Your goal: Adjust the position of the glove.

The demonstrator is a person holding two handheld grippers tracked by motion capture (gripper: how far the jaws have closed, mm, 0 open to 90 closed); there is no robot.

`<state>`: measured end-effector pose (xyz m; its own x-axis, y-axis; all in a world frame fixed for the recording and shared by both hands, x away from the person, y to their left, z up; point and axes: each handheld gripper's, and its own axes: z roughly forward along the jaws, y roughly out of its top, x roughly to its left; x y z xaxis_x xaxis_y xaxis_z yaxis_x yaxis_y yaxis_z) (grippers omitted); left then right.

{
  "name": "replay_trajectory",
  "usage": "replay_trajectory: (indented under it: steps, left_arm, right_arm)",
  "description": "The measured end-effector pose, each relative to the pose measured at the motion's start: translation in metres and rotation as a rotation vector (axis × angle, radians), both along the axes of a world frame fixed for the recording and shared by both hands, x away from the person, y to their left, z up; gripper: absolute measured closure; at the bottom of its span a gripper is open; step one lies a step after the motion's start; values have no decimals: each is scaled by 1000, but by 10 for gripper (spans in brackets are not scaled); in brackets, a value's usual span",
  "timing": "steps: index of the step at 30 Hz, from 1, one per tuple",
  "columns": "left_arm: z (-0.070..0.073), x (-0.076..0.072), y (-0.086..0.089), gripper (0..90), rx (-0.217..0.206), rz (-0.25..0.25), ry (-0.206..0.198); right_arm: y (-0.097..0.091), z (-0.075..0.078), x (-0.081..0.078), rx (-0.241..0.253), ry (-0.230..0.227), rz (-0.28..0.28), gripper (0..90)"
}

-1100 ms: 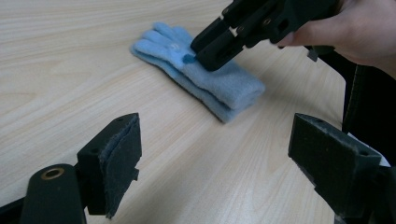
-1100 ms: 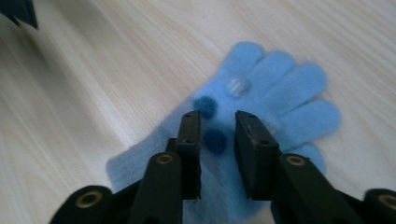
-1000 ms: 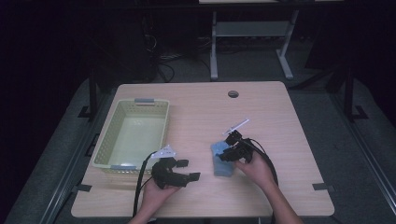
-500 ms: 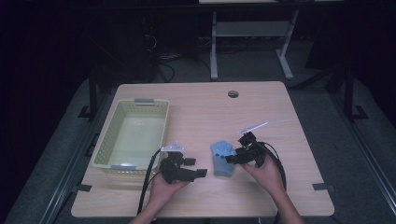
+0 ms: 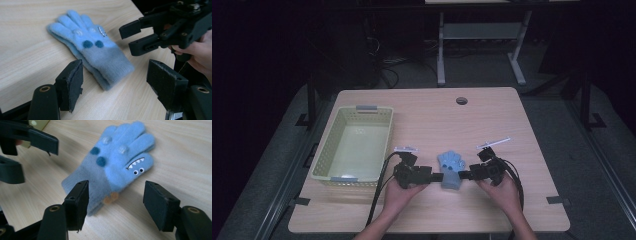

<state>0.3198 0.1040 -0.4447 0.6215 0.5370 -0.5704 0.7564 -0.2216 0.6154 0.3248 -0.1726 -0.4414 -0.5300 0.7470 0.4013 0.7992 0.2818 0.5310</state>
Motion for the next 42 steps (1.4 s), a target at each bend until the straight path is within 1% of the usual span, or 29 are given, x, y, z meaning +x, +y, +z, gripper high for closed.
replay_trajectory:
  steps: [1,2,4,5,6,8,10,13,17,18,19,20,22,24,25,26,27,28,29,30,32,33,38,40,42]
  left_arm:
    - [0,1,-2,294,-1,1,9]
    - [0,1,-2,301,-1,1,9]
    - [0,3,-7,304,5,12,44]
    - [0,4,-8,304,2,17,56]
    - [0,4,-8,305,2,17,56]
    - [-2,7,-11,310,-1,37,80]
    - [-4,7,-11,315,8,51,78]
    - [-8,7,-11,320,-7,77,96]
    - [-12,8,-13,325,-4,98,107]
    - [-13,7,-13,325,-2,94,103]
    - [-14,6,-14,324,-12,91,102]
    - [-15,5,-16,324,-13,86,99]
    - [-18,3,-18,325,0,70,97]
    - [-21,3,-18,342,-7,74,103]
    - [-22,3,-18,355,-10,81,115]
    - [-22,3,-18,366,-10,81,115]
    - [-24,4,-17,382,-10,86,126]
    - [-24,4,-17,409,-10,86,126]
    - [-26,5,-17,430,-17,89,142]
    - [-27,6,-17,449,-12,90,143]
    - [-29,6,-17,477,-16,100,156]
    - [-30,7,-16,484,-16,102,160]
    - [-31,7,-16,495,-24,103,170]
    - [-32,8,-16,504,-24,99,175]
    - [-33,9,-15,506,-34,96,186]
  right_arm:
    - [-1,-1,-1,8,4,-1,375]
    - [-1,-2,-1,19,7,-7,375]
    - [-2,-4,-2,25,11,-19,380]
    - [-2,-5,-2,29,14,-23,382]
    - [-2,-5,-3,34,14,-24,386]
    - [-2,-7,-4,51,21,-31,387]
    - [-2,-7,-4,63,26,-37,390]
    - [-2,-8,-4,75,31,-48,403]
    - [1,-11,-5,84,46,-52,409]
    - [1,-12,-4,91,55,-51,409]
    - [1,-14,-4,98,58,-50,409]
    - [1,-15,-4,102,60,-53,410]
    - [1,-18,-4,116,69,-52,415]
    - [2,-19,-5,121,75,-58,419]
    - [2,-19,-5,127,81,-59,421]
    - [2,-19,-5,131,77,-57,426]
    - [2,-19,-5,134,82,-62,431]
    - [2,-20,-5,140,84,-65,433]
    - [2,-20,-5,152,89,-67,434]
    - [2,-21,-5,155,96,-71,435]
    - [3,-21,-5,148,92,-74,438]
    - [4,-21,-5,149,103,-79,438]
    - [5,-24,-4,149,104,-82,446]
    - [6,-25,-4,150,104,-81,464]
    - [7,-25,-5,150,107,-86,483]
